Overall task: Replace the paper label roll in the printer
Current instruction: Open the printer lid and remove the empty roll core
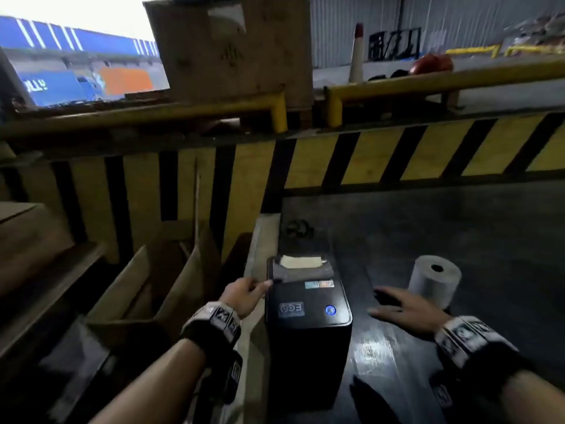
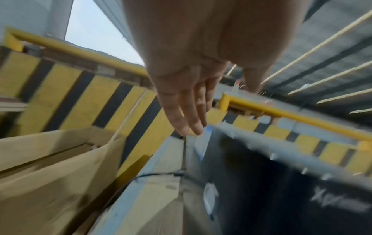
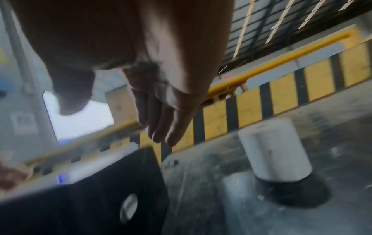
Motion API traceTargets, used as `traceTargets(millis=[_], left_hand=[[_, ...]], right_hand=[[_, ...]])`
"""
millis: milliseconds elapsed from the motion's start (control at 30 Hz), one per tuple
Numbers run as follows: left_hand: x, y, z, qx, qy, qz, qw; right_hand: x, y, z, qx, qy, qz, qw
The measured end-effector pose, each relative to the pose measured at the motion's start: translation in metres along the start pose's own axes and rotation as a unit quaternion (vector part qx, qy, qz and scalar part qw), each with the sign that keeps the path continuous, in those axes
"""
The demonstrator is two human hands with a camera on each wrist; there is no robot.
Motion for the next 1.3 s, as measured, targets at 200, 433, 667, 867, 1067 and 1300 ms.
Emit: traceTargets(millis=[200, 433, 667, 867, 1067, 1300], left_hand=[[0.014, -0.020, 0.013, -0.100, 0.019, 0.079, 0.992], [-0.012, -0.022, 0.024, -0.196, -0.035, 0.112, 0.974], [-0.021, -0.030, 0.025, -0.180, -0.051, 0.050, 0.981], [-0.020, -0.032, 0.026, -0.173, -0.067, 0.048, 0.981], [-0.020, -0.025, 0.022, -0.168, -0.086, 0.036, 0.981], [0.007, 0.012, 0.000, -0.063, -0.077, 0.104, 0.990]], right_hand=[[-0.003, -0.043, -0.034, -0.137, 0.005, -0.021, 0.990], [0.031, -0.072, -0.057, -0.054, 0.019, 0.000, 0.998], [0.026, -0.070, -0.046, -0.036, 0.021, 0.022, 0.999], [0.009, -0.065, -0.035, -0.020, 0.012, 0.059, 0.998], [-0.008, -0.055, -0.030, -0.023, 0.016, 0.090, 0.996], [-0.050, -0.010, -0.055, 0.006, 0.035, 0.118, 0.992]])
Point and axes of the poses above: each hand's wrist, its own z-axis away from the middle knuckle, its own y-axis out of the back of the hand, x = y × z, the point moved 1 cm from there along -z, towards the middle knuckle
